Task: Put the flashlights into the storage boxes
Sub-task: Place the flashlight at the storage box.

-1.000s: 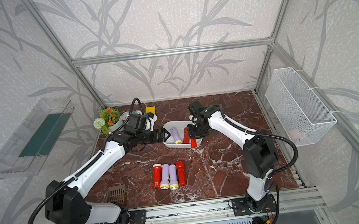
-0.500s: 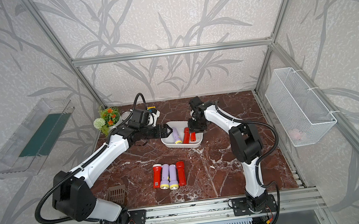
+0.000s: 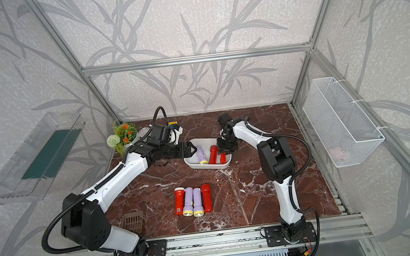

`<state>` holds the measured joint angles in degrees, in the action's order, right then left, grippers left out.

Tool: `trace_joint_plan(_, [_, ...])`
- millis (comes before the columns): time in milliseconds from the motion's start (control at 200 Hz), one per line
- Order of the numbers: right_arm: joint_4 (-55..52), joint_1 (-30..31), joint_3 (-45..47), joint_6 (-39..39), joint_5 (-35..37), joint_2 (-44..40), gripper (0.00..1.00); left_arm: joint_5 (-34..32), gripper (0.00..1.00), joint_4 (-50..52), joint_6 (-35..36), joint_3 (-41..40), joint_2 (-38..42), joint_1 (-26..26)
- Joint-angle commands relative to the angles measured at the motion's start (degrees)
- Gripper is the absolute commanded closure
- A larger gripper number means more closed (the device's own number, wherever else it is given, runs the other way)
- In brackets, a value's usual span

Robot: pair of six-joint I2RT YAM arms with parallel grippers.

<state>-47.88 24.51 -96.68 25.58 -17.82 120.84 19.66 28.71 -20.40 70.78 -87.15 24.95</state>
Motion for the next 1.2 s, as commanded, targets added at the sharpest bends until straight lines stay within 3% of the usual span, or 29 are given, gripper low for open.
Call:
trace_joint_plan(0, [-1.31,-0.17,-0.39,-1.39,1.51,1.24,0.68,0.27,0.07,0.49,1.06,-0.53,0.38,-0.46])
trace_joint_plan(335, [-4.03,-0.26,-4.29,-2.45,3.39,5.37,0.66,0.35,0.07,-0.06,1.2,-1.53,0.65,-1.05])
trace_joint_plan(550, [-5.44,-0.44,-6.58,-3.1,4.21,6.19,0.48,0.71,0.07,-0.32,1.23,-1.28,0.35,-1.72])
trace_joint_plan(680, [-6.59,-0.61,-8.2,-4.15,4.49,6.33,0.46,0.83,0.07,-0.2,1.41,-0.78,-0.03,-2.08])
trace_joint_plan(1195, [-8.83,0.04,-5.94,-4.92,4.46,-5.69,0.45,1.61,0.07,1.25,1.53,0.42,0.04,-2.71])
